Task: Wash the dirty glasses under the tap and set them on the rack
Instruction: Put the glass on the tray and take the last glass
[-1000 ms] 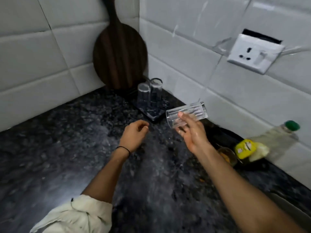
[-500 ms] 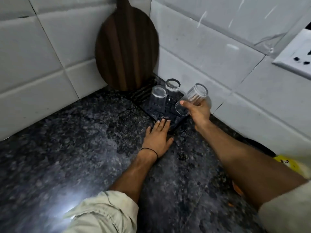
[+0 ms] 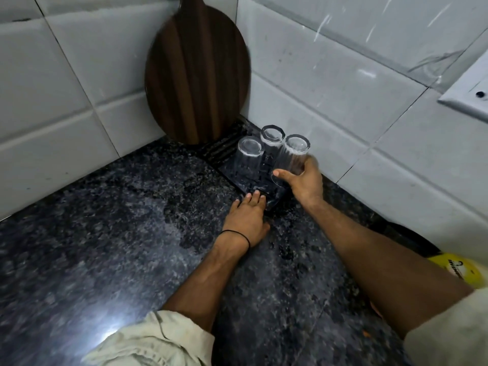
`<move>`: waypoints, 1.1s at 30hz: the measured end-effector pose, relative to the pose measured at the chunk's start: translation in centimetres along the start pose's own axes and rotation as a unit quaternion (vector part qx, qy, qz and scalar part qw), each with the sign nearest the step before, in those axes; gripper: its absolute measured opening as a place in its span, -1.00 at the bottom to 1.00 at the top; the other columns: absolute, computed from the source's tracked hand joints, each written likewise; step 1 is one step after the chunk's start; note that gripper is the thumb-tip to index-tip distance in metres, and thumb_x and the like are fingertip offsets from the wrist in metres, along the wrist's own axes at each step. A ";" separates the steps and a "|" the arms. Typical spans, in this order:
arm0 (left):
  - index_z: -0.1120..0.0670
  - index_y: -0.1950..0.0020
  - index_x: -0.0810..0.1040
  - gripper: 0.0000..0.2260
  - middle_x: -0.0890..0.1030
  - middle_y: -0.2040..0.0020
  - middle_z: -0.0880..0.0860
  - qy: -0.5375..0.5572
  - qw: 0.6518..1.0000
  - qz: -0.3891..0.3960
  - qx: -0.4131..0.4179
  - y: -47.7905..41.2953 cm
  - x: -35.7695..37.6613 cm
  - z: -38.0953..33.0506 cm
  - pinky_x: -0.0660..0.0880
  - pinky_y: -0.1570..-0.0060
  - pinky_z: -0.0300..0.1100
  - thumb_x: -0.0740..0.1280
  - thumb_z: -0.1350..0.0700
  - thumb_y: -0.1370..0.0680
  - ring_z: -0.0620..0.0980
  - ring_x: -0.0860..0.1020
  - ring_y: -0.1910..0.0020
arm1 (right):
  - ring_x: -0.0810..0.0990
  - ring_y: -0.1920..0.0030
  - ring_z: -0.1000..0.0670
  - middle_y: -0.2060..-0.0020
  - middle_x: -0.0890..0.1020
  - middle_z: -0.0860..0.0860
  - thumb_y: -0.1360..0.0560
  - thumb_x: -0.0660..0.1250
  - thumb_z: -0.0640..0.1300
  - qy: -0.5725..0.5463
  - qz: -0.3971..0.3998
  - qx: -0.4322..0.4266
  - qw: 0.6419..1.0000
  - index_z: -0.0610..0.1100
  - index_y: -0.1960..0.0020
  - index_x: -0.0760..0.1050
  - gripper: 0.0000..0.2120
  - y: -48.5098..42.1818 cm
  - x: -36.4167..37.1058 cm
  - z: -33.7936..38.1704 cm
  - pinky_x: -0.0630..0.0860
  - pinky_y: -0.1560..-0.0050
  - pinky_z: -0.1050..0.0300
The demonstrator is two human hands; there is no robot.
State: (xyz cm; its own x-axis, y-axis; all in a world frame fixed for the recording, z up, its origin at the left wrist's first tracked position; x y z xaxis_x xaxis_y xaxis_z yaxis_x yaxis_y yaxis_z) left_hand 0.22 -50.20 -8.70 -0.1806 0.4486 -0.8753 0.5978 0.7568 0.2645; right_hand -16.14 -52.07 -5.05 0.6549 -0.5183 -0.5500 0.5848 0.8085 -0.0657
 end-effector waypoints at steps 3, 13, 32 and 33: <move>0.09 -0.61 0.00 -0.36 -0.03 -0.62 0.05 0.005 1.000 0.001 -0.010 -0.1 -0.1 -0.2 -0.03 -0.53 0.01 0.22 -0.01 -0.62 0.04 -0.01 -0.59 | 0.61 -0.05 -0.02 -0.02 0.61 0.01 -0.30 0.64 -0.01 0.014 0.022 0.003 1.000 -0.20 -0.22 0.44 -0.38 -0.3 -0.2 0.0 0.57 -0.14 0.03; -0.03 -0.60 0.04 -0.40 -0.05 -0.62 -0.06 0.088 0.995 0.009 -0.048 1.1 0.1 0.0 -0.02 -0.51 0.12 0.22 0.01 -0.62 0.03 -0.03 -0.59 | 0.54 -0.28 -0.07 -0.27 0.55 -0.11 -0.45 0.49 -0.30 0.030 0.088 0.039 0.995 -0.21 -0.37 0.41 -0.47 3.7 -5.9 -2.1 0.46 -0.19 0.18; -0.03 -0.58 0.14 -0.48 0.10 -0.61 -0.02 0.026 0.996 0.035 0.081 9.0 11.2 -16.9 0.02 -0.51 0.14 0.16 -0.08 -0.64 0.01 0.04 -0.58 | 0.49 -0.27 -0.18 -0.28 0.41 -0.03 -0.40 0.49 0.20 0.189 0.012 0.068 0.979 0.15 -0.44 0.29 -0.32 21.3 -23.3 -10.1 0.48 -0.22 -0.08; -0.04 -0.59 0.10 -0.47 0.06 -0.61 -0.02 0.002 0.996 0.045 0.078 9.2 11.6 -16.9 0.01 -0.51 0.17 0.15 -0.09 -0.64 0.02 0.01 -0.59 | 0.51 -0.25 -0.17 -0.24 0.43 -0.02 -0.44 0.48 0.15 0.164 0.017 0.070 0.984 0.17 -0.45 0.27 -0.34 21.3 -23.1 -10.2 0.49 -0.19 -0.06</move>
State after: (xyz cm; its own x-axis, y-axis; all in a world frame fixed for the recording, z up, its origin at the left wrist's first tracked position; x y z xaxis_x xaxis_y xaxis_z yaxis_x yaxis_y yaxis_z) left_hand -9.58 -30.01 -9.54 -0.1243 0.5128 -0.8495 0.7254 0.6311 0.2748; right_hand -23.68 -20.03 -2.30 0.4995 -0.3558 -0.7899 0.6409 0.7652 0.0606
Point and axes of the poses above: each hand's wrist, its own y-axis away from the middle knuckle, its own x-axis out of the palm, z = x × y, the point moved 4 cm from there along -y, towards the middle knuckle
